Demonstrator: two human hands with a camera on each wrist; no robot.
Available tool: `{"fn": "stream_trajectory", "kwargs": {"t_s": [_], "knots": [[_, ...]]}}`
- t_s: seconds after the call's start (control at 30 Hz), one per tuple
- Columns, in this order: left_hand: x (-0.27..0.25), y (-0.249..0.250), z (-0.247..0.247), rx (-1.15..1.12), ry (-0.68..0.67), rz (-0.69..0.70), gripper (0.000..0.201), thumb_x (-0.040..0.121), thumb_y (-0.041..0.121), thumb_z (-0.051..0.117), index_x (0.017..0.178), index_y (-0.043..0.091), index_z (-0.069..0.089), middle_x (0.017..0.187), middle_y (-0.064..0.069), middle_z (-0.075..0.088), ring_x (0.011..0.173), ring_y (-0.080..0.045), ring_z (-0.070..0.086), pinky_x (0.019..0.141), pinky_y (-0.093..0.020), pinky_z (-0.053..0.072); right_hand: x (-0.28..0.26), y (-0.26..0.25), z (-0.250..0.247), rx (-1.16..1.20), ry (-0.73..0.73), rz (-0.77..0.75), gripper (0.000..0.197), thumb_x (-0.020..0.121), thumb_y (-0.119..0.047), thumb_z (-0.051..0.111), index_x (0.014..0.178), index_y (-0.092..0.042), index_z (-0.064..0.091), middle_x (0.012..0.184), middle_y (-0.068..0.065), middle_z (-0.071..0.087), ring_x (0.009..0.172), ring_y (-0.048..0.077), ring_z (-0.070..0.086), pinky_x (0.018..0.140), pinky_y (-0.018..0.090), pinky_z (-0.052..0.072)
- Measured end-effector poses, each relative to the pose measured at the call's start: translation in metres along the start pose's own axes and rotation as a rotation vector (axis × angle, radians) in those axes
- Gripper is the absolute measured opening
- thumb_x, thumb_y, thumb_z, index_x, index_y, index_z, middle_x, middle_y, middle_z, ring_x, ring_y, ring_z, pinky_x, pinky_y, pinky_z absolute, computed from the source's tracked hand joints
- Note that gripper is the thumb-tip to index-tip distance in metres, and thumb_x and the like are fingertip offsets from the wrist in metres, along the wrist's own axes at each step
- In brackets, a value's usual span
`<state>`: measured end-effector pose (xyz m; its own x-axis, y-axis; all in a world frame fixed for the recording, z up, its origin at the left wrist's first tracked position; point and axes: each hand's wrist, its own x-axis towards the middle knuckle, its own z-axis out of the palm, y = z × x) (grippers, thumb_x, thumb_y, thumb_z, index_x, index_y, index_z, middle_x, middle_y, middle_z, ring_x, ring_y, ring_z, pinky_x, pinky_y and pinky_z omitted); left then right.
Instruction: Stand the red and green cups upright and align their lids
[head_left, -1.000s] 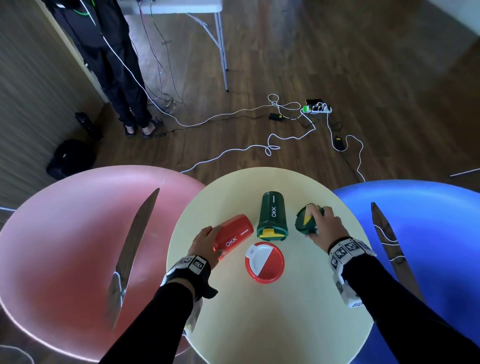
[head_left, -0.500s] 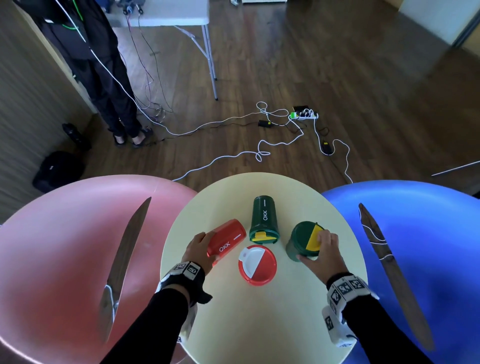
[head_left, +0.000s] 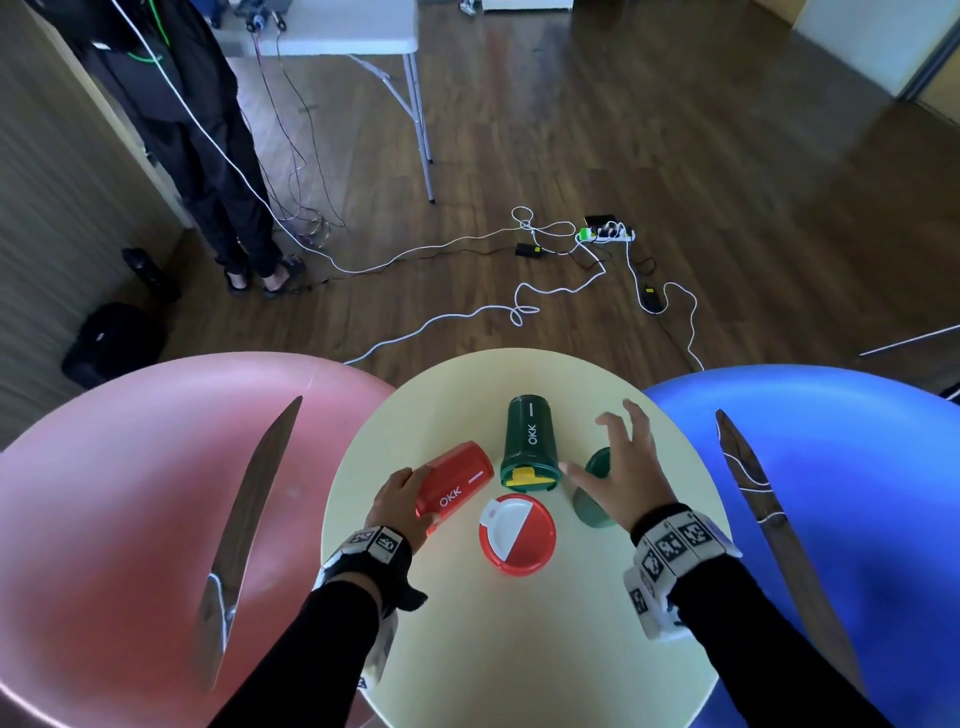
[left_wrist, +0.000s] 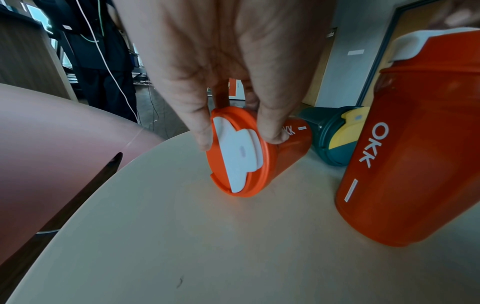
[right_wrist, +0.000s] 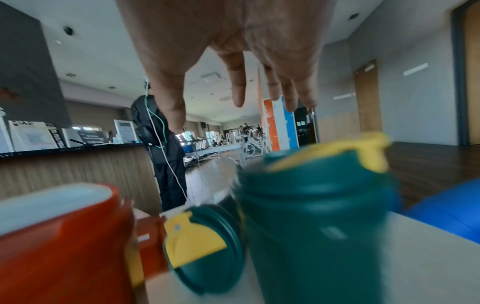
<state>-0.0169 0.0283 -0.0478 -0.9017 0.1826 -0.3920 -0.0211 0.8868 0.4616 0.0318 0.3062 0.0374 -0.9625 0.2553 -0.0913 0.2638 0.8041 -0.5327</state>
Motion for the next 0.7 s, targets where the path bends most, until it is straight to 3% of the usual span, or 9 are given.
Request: {"fn": "stream_trajectory", "kwargs": {"t_s": [0.07,0.2,0.37,0.47,0.57,0.7], "knots": [[0.000,0.000,0.000,-0.012,0.005,-0.003,0.072,0.082,0.024,0.064,0.144,0.024,0.029,0.147,-0.006,0.031,0.133,-0.026,0.036,0.108,-0.033,0.032,0.017,-0.018,0.001,-0.043,-0.041,-0.052,0.060,0.078,-0.040,0.070,0.124,-0.013,0.044,0.149,0.013,0.017,0.139,0.031,0.021,0.115,0.048,0.020],[-0.001,-0.001,0.000,-0.019,0.003,-0.013,0.072,0.082,0.025,0.064,0.144,0.026,0.028,0.149,-0.004,0.029,0.135,-0.025,0.033,0.110,-0.034,0.032,0.049,-0.046,0.011,-0.085,-0.223,-0.021,0.060,0.081,-0.036,0.068,0.129,-0.016,0.039,0.151,0.011,0.012,0.133,0.032,0.034,0.104,0.041,0.039],[-0.001,0.000,0.000,-0.020,0.006,-0.015,0.070,0.083,0.025,0.063,0.144,0.027,0.028,0.148,-0.003,0.028,0.135,-0.024,0.032,0.109,-0.035,0.033,0.078,-0.058,0.031,-0.220,-0.477,0.040,0.074,0.079,-0.037,0.070,0.140,-0.022,0.029,0.149,0.013,0.014,0.122,0.033,0.048,0.100,0.040,0.044],[-0.001,-0.001,0.000,-0.027,0.011,-0.009,0.069,0.083,0.025,0.063,0.143,0.027,0.029,0.147,-0.002,0.029,0.134,-0.024,0.033,0.107,-0.035,0.034,0.088,-0.058,0.040,-0.343,-0.606,0.066,0.088,0.076,-0.044,0.071,0.146,-0.026,0.020,0.149,0.017,0.016,0.126,0.035,0.046,0.103,0.039,0.041],[-0.002,-0.001,0.000,-0.030,0.018,-0.001,0.068,0.083,0.024,0.063,0.143,0.027,0.029,0.147,-0.002,0.029,0.134,-0.023,0.033,0.108,-0.034,0.033,0.094,-0.057,0.047,-0.404,-0.710,0.106,0.097,0.072,-0.048,0.074,0.147,-0.030,0.016,0.153,0.018,0.010,0.135,0.035,0.033,0.109,0.042,0.034],[-0.002,-0.001,-0.001,-0.037,0.019,0.009,0.068,0.083,0.024,0.063,0.142,0.027,0.029,0.145,-0.002,0.030,0.132,-0.023,0.034,0.108,-0.033,0.033,0.094,-0.055,0.056,-0.447,-0.764,0.131,0.106,0.065,-0.052,0.077,0.148,-0.031,0.014,0.154,0.016,0.013,0.139,0.033,0.026,0.112,0.043,0.030]]}}
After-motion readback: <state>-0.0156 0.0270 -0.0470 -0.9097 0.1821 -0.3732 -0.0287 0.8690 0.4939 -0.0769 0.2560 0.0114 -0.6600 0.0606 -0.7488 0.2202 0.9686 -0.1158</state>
